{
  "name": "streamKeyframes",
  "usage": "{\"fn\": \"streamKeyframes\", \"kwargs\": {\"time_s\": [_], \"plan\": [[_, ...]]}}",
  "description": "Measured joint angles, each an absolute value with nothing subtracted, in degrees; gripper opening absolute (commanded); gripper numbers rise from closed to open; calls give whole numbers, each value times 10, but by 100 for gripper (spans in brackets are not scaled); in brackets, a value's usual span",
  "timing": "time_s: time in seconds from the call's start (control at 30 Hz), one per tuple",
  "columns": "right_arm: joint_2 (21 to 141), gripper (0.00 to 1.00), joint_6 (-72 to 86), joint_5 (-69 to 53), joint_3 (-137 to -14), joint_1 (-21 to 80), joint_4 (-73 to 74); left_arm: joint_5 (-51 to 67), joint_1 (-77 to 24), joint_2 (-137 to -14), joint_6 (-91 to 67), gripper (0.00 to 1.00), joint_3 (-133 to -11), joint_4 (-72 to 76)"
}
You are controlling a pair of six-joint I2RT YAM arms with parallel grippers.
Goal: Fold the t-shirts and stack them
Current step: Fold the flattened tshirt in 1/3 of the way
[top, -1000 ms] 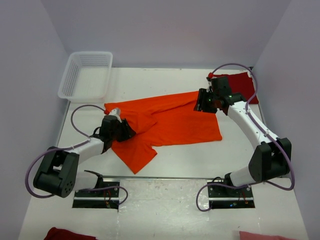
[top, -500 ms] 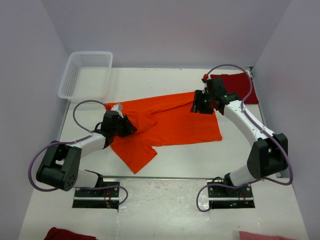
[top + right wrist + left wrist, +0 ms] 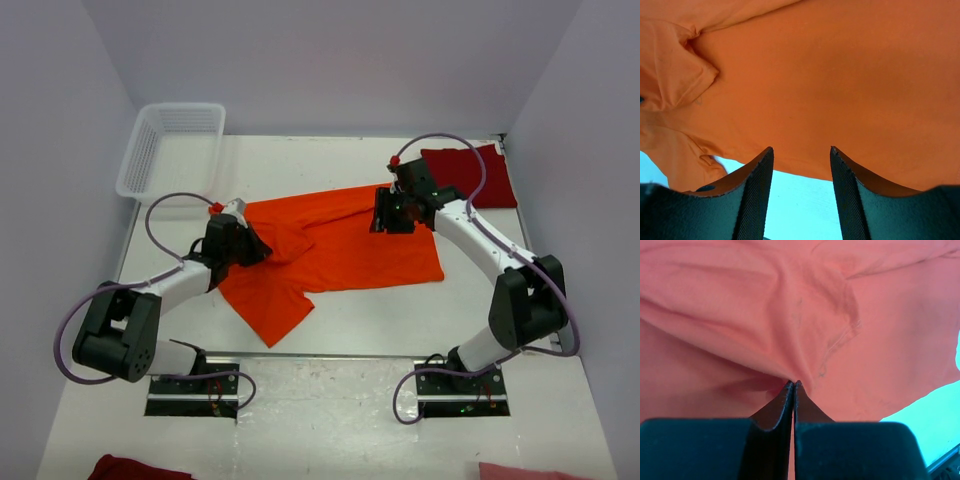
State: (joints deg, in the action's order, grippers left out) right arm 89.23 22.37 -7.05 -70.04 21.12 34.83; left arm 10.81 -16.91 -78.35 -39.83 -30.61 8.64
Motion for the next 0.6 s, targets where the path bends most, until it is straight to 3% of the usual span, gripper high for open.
{"fn": "streamKeyframes", "kwargs": {"time_s": [0.1,0.23,0.27,0.37,0.6], "plan": [[898,50,225,-70,-700,220,348,108,-169,-791,-398,1,-326,86],[903,50,226,-68,-700,227,348,108,-169,-821,-392,28,-360,86],[904,50,225,-67,-700,228,348,108,-169,-832,-392,39,-369,87],[906,50,226,-65,-700,229,348,110,-169,-862,-391,51,-388,87],[906,50,226,-55,-700,229,348,130,-169,-899,-383,56,-408,86]]}}
